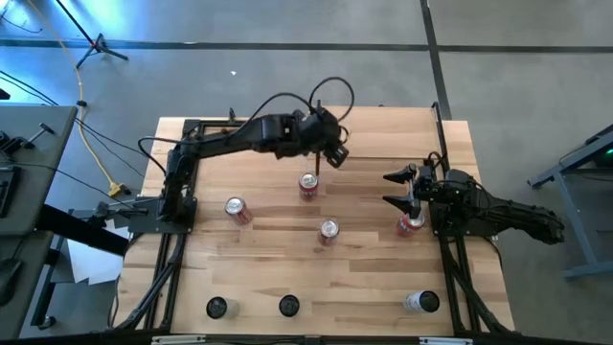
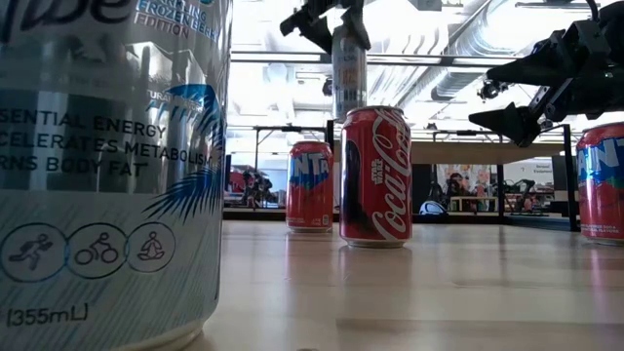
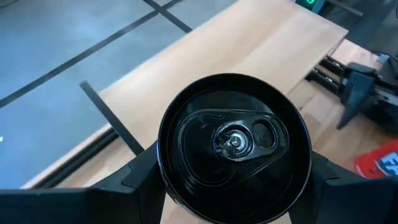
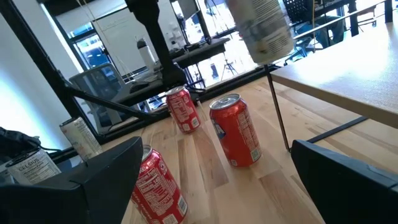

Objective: Place canned beverage on shelf
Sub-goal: Put the top the white yellow soda can on the shelf

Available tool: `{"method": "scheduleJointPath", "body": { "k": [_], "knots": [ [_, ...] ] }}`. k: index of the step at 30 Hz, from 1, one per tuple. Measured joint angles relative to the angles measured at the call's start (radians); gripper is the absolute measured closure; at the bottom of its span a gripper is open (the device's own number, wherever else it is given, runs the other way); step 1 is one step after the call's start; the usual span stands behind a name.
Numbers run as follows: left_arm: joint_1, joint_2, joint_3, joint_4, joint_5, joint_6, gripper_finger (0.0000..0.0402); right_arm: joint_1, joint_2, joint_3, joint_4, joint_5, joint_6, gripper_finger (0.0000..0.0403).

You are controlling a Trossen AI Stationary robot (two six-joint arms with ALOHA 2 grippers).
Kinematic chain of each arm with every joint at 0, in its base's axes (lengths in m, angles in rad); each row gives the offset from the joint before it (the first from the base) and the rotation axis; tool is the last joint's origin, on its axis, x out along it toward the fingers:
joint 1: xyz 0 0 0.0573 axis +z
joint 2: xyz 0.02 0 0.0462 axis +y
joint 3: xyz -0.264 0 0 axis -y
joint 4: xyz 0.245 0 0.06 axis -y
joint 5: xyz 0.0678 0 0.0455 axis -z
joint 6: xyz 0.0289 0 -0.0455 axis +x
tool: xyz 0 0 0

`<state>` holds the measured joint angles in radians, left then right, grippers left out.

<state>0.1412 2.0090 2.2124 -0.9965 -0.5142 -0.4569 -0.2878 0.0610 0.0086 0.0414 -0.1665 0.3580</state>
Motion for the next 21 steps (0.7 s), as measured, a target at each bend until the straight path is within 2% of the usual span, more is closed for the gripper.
{"method": "scheduleJointPath", "body": {
  "k": [14,21],
  "knots": [
    [0.182,0.064,-0.025,0.136,0.209,0.104,0.0189,0.0,0.001,0.0,0.0,0.0,0.0,0.0004],
    [0.226,0.074,-0.025,0.185,0.243,0.136,0.0192,0.0,0.003,0.0,0.0,0.0,0.0,0.0004]
  ]
}}
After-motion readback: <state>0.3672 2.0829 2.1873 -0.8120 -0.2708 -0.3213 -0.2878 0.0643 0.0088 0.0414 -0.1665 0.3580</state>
